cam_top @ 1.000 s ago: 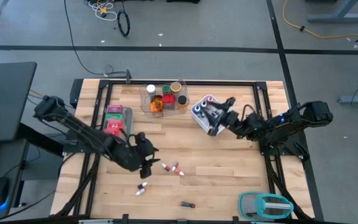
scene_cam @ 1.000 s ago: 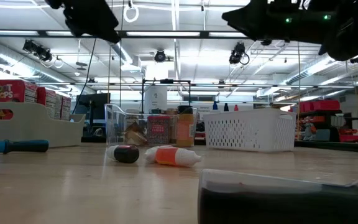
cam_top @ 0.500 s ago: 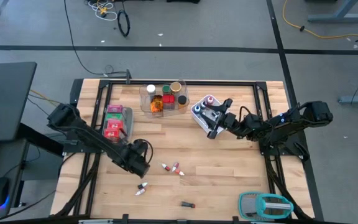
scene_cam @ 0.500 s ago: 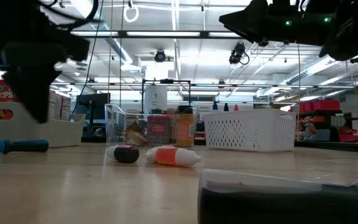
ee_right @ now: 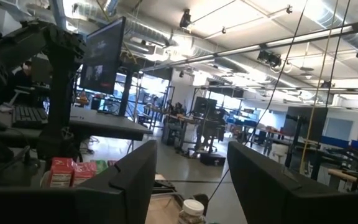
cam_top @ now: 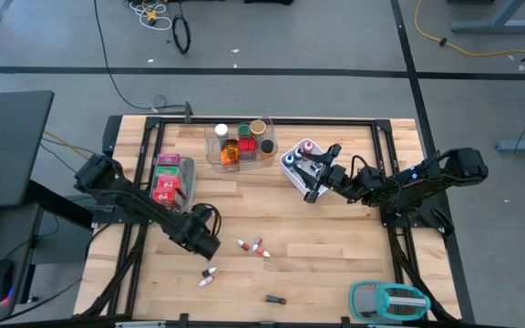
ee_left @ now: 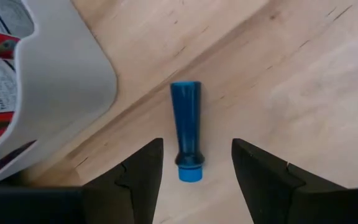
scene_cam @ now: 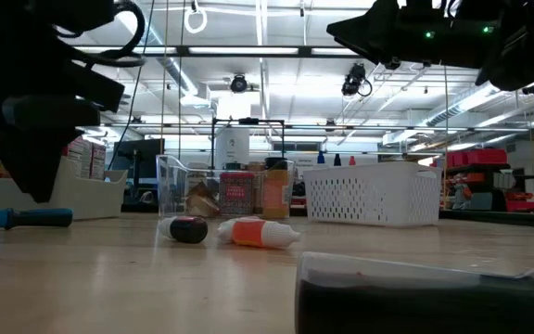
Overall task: Pick & Place Kitchen Items
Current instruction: Put the blue food coloring bottle into the white bin
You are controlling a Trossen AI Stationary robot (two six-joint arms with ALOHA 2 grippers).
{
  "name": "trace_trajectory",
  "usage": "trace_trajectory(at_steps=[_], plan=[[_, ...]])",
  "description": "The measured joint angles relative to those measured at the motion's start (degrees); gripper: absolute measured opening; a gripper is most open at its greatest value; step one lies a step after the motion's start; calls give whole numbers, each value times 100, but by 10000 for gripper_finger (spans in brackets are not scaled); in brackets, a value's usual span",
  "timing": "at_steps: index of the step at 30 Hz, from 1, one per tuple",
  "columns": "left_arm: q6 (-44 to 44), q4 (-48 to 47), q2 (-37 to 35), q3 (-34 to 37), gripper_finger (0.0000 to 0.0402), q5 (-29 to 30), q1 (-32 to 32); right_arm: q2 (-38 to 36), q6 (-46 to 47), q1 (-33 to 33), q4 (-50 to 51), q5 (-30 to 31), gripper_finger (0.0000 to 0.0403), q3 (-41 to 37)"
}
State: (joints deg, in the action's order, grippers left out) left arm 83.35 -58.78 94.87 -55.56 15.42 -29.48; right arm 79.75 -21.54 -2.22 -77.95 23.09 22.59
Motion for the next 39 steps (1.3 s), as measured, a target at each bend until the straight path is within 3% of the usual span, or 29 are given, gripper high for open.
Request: trace_trajectory(at_steps=[10, 20, 24, 33, 36, 39], plan=[[108, 930, -32, 789, 195, -342, 33, 0, 0, 0, 3, -2, 208, 0], [114, 1145, -58, 796, 87, -333, 33, 0, 0, 0, 4, -2, 208, 0], [-167, 1330, -26, 594, 72, 34, 81, 0, 0, 0, 2, -2, 208, 0], [-2537, 2355, -37, -131, 90, 1143, 844, 0, 2, -9, 1, 176, 208, 0], [-3639, 2963, -40, -411, 84, 1267, 1272, -9, 147, -155, 313, 1102, 208, 2], [-4703, 3525, -40, -633, 85, 1185, 1686, -10, -665, -306, 1057, 2319, 208, 2]])
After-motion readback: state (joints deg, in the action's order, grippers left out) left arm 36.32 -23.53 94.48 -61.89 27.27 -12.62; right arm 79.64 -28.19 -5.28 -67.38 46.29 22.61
